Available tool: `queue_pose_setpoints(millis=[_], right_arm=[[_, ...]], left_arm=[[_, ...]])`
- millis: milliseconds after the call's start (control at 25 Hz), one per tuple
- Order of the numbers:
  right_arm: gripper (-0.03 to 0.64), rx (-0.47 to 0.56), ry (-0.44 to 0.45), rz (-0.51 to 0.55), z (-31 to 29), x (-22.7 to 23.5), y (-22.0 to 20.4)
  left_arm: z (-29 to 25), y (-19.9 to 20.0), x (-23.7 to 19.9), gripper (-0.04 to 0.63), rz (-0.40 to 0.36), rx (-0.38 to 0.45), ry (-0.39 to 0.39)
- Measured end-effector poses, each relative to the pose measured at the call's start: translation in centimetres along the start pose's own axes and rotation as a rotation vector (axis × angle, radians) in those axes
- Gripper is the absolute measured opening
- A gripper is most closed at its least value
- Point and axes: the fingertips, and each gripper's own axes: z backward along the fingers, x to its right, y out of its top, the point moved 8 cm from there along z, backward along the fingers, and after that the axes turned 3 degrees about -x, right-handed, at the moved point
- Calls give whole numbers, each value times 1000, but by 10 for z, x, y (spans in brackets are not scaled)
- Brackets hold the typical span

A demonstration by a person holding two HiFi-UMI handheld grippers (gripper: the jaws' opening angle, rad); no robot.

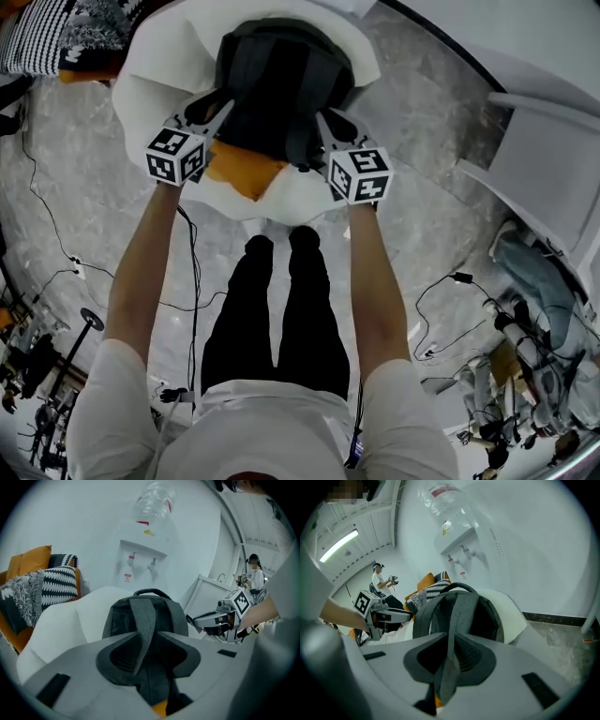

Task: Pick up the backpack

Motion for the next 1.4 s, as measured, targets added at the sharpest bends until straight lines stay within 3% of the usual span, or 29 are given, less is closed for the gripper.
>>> queue_pose_setpoints(millis=[600, 840, 920, 1000, 1400], right_arm=[[156, -2, -17, -9, -28, 21, -25], [155, 9, 30, -53, -49, 18, -14], [123, 26, 47, -80, -49, 15, -12], [65, 35, 51, -93, -45, 12, -12], [38, 107, 126, -117, -6, -18, 19]], left_arm=[[-38, -13, -8, 141, -38, -21, -30], [-44, -7, -8, 133, -55, -25, -53], [-42, -6, -7, 71, -52, -21, -57], [-40, -5, -5, 59, -53, -20, -63], [-4, 25, 16, 35, -31, 27, -118]])
